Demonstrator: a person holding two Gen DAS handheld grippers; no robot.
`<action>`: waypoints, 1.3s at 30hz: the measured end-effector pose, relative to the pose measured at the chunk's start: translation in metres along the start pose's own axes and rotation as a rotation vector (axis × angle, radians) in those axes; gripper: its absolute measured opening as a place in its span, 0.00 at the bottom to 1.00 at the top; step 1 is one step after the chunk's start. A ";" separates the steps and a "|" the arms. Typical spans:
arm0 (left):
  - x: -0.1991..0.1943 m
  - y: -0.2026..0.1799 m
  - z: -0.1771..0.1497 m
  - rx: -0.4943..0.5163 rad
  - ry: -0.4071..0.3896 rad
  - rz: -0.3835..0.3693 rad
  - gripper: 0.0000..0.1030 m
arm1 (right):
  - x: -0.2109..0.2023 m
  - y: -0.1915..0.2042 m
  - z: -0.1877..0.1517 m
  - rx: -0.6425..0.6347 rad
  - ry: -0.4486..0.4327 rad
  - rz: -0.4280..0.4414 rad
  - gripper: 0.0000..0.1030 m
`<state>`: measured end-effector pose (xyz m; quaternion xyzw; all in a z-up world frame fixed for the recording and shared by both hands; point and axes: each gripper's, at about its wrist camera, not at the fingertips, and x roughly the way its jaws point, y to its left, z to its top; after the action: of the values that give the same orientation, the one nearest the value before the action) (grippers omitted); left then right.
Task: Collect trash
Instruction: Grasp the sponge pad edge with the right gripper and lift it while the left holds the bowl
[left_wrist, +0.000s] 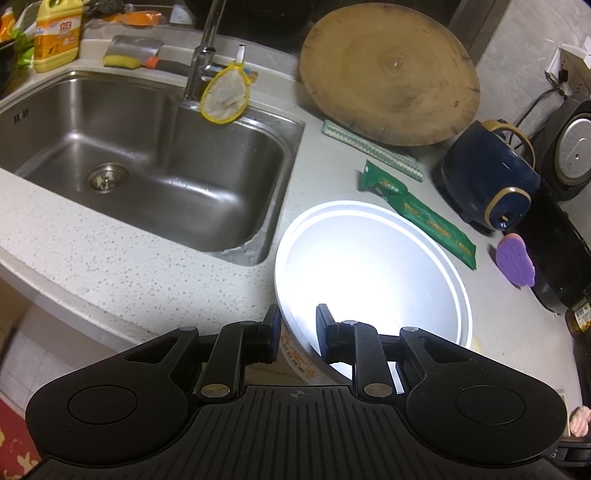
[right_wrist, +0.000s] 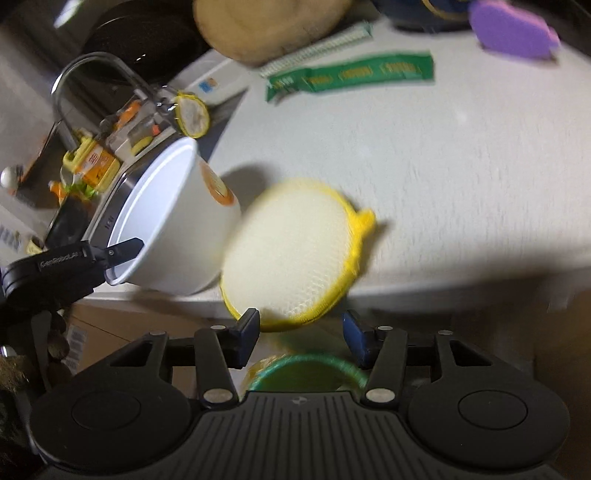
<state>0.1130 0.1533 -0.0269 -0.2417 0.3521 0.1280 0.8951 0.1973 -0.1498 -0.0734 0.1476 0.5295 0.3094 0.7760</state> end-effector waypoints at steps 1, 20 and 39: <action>0.000 0.000 0.000 0.003 0.001 0.000 0.23 | 0.001 -0.003 0.000 0.031 0.000 0.018 0.50; -0.012 0.004 -0.002 0.042 0.000 -0.041 0.23 | -0.025 -0.009 -0.026 0.055 -0.076 -0.062 0.29; 0.006 0.003 0.001 0.028 -0.050 0.031 0.18 | -0.028 0.003 0.009 -0.030 -0.123 0.044 0.14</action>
<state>0.1170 0.1568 -0.0314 -0.2204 0.3351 0.1428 0.9048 0.1974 -0.1646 -0.0479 0.1662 0.4730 0.3244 0.8021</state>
